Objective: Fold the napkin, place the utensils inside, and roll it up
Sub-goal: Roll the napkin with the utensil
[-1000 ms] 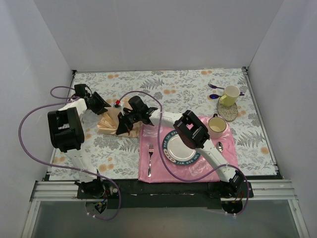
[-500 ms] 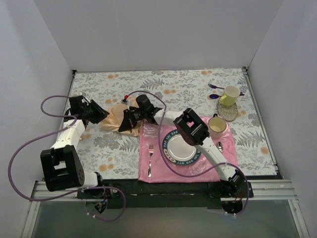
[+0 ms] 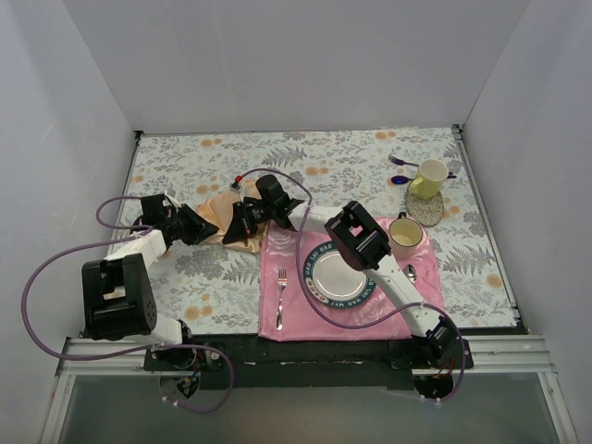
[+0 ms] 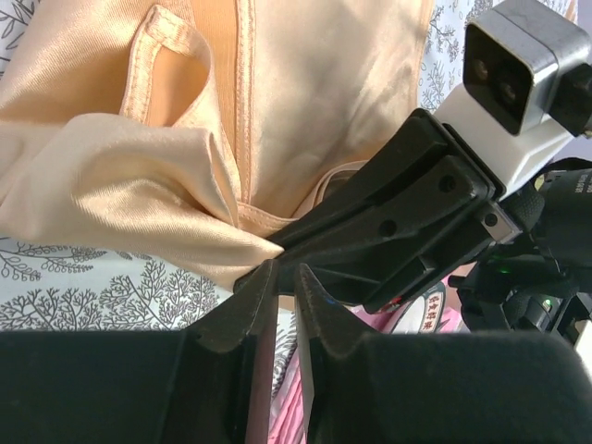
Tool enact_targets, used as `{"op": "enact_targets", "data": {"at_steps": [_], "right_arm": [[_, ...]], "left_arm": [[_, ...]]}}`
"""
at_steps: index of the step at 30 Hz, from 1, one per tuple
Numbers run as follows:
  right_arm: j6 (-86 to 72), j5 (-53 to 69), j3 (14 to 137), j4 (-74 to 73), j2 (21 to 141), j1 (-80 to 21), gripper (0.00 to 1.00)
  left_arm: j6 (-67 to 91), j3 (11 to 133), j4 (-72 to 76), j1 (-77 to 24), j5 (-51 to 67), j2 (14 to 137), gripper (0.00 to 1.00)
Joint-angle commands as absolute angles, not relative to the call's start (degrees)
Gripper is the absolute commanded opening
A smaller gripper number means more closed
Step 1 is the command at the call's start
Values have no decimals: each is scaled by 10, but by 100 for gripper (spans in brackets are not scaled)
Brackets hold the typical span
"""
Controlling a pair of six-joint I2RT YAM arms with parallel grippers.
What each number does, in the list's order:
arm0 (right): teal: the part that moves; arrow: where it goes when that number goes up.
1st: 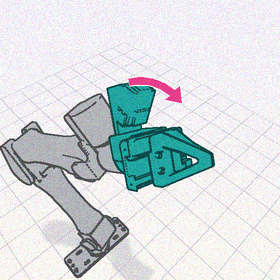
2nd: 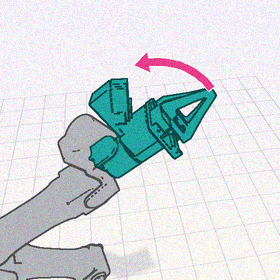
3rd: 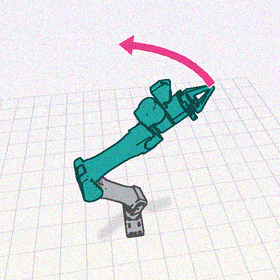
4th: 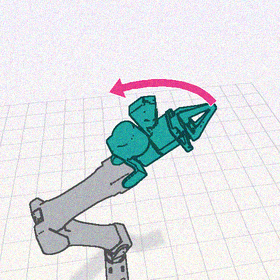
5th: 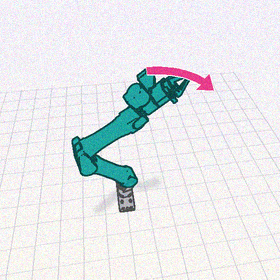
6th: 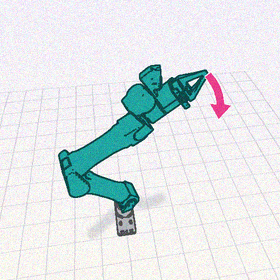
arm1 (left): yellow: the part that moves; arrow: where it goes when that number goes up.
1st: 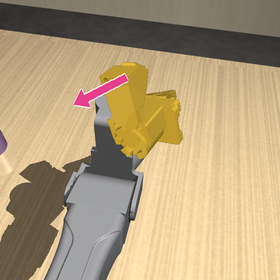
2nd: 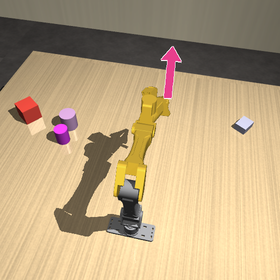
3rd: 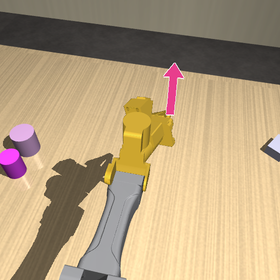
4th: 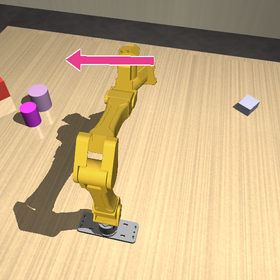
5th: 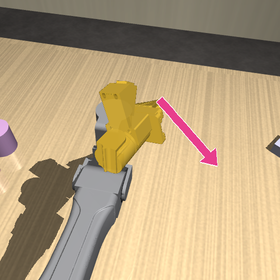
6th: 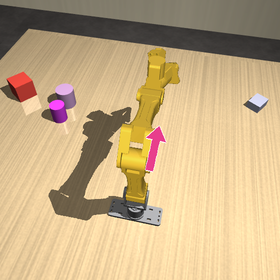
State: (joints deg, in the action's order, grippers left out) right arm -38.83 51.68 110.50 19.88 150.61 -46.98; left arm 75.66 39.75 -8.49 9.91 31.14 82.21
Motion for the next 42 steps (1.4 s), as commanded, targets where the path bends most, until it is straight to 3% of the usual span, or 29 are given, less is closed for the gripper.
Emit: {"op": "enact_targets", "data": {"at_steps": [1,13,20,28,30,31,34,42], "right_arm": [[-381,511,1116,176,1528,-468,1],[-370,506,1111,155,1501,-468,5],[-216,439,1157,-33,1474,-473,27],[-17,310,1290,-255,1434,-478,54],[35,270,1277,-279,1415,-481,58],[55,255,1266,-281,1390,-485,66],[131,177,1209,-265,1342,-508,77],[285,20,1171,-216,1320,-593,81]], "left_arm": [[763,395,-39,97,328,843,11],[776,353,21,95,284,918,7],[762,367,8,95,260,963,4],[741,407,-32,95,257,987,1],[737,416,-41,96,261,996,0],[736,420,-44,96,265,1005,0],[737,429,-47,95,272,1014,0],[730,449,-63,95,281,1030,0]]}}
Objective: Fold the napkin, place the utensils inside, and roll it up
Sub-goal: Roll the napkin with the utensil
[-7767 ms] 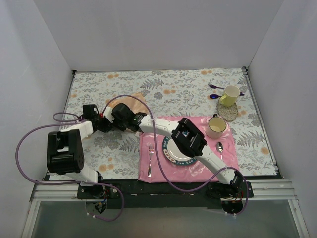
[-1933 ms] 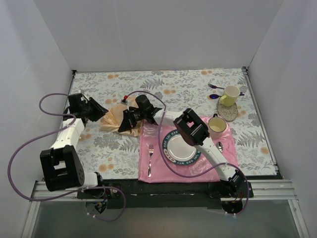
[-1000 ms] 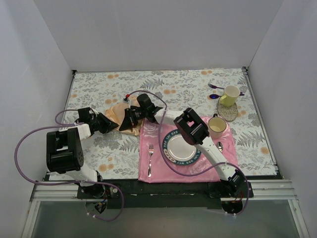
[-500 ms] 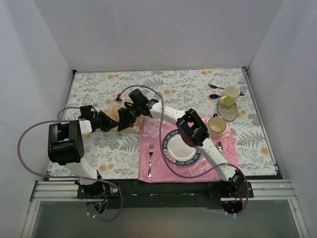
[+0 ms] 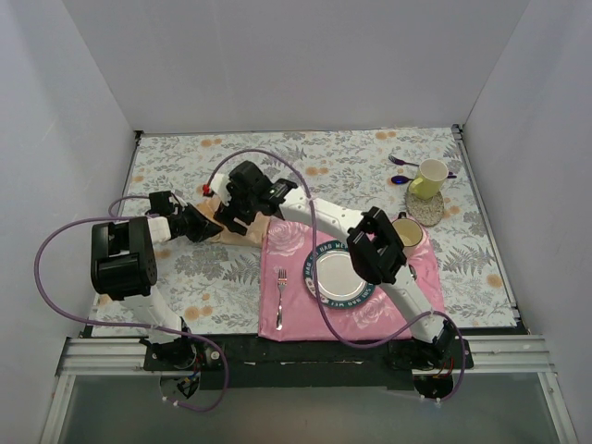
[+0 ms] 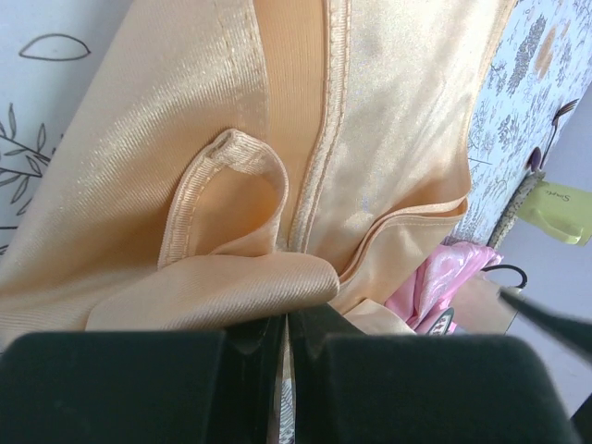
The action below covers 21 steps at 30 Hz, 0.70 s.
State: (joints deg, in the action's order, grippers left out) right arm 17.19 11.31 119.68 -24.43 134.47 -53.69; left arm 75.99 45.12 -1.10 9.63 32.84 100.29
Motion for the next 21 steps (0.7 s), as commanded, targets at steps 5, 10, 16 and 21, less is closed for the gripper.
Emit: {"op": "enact_targets", "data": {"at_steps": [5,10,16,21], "right_arm": [[301,-17,1131,-154,1324,-613,81],[313,-39,1093,-71,1339,-623,81],[330,-81,1102,-33,1387,-633,77],[311,-99,1093,-13,1398,-634,67]], "left_arm": [[737,452,-64,95,293,1034,0],[734,456,-69,95,293,1032,0],[734,452,-72,95,291,1025,0],[740,447,-73,99,287,1014,0]]}}
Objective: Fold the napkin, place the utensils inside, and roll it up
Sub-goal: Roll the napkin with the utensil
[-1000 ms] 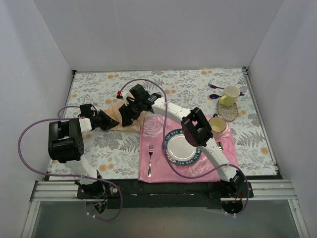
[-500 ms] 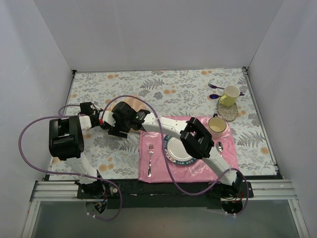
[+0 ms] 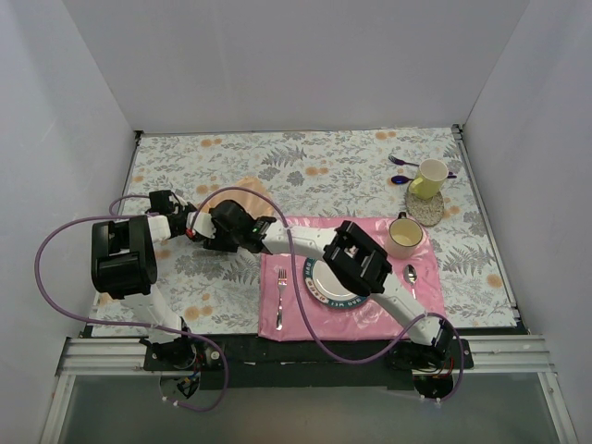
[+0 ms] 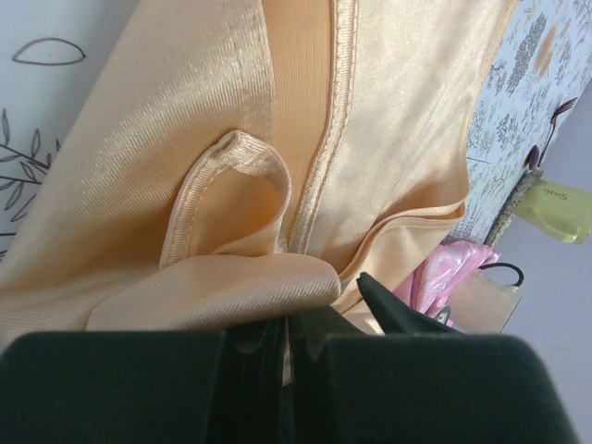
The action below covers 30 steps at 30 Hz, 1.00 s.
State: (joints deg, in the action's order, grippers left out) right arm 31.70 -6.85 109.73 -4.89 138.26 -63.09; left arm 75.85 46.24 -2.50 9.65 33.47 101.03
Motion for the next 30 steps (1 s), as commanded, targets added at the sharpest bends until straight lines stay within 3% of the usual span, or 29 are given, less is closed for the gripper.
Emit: {"op": "enact_targets", "data": {"at_steps": [1,3,7,13,18,23,30], "right_arm": [[309,-92,1079,-10,1396,-635,58],[299,-93,1071,-5,1391,-634,49],[251,-78,1070,-17,1397,-635,20],[198,-4,1044,-6,1386,-634,1],[157,86,1046,-10,1385,-617,1],[44,267,1064,-6,1399,-568,1],[-266,473,1067,153,1467,-477,1]], "left_arm": [[744,446,-72,101,287,1011,0],[749,443,-69,106,288,1005,0],[759,442,-69,115,287,991,0],[779,467,-76,118,275,918,6],[767,493,-111,118,221,840,21],[760,485,-132,118,184,797,32],[757,467,-158,116,199,775,43]]}}
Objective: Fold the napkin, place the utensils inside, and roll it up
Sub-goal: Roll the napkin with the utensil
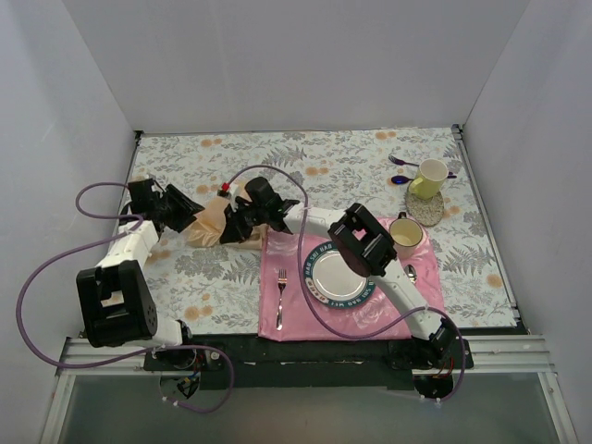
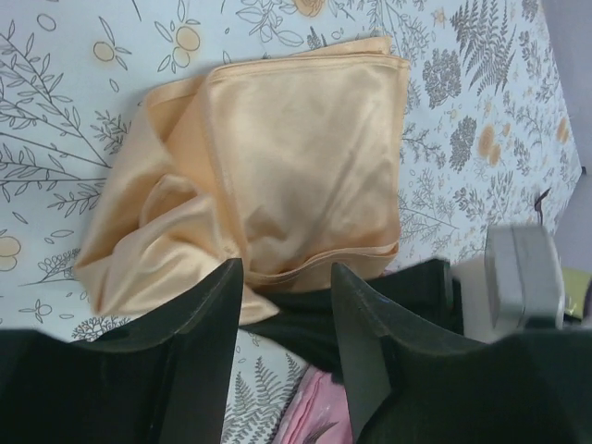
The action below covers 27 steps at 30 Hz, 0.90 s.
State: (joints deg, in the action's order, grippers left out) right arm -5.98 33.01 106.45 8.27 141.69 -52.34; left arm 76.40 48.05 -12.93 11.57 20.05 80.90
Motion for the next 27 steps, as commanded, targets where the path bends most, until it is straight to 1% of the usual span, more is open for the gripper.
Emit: {"op": "enact_targets", "data": {"at_steps": [1,4,5,8,11,15,20,27], "right_arm": [[-330,496,1065,197,1472,-471,1],[-396,527,1093,232,1505,-457,1],[-423,530,1099,238,1513,-453,1],[-436,535,1126,234,1538,-450,1],[-449,538,1137,242,1544,-446,1],[-461,543,1133,257,1546,-442,1],[-470,545,1132,270,1548,-442,1],[-477,553,1131,278,1550,-444,1]], "left_arm": [[758,462,-164,113,199,771,43],[760,440,-187,111,210,746,46],[763,432,-194,105,212,738,49],[777,396,-186,99,228,723,54],[780,389,-166,98,236,748,55],[807,399,-127,98,254,804,61],[846,407,-77,95,242,871,61],[881,374,-10,94,197,892,59]]}}
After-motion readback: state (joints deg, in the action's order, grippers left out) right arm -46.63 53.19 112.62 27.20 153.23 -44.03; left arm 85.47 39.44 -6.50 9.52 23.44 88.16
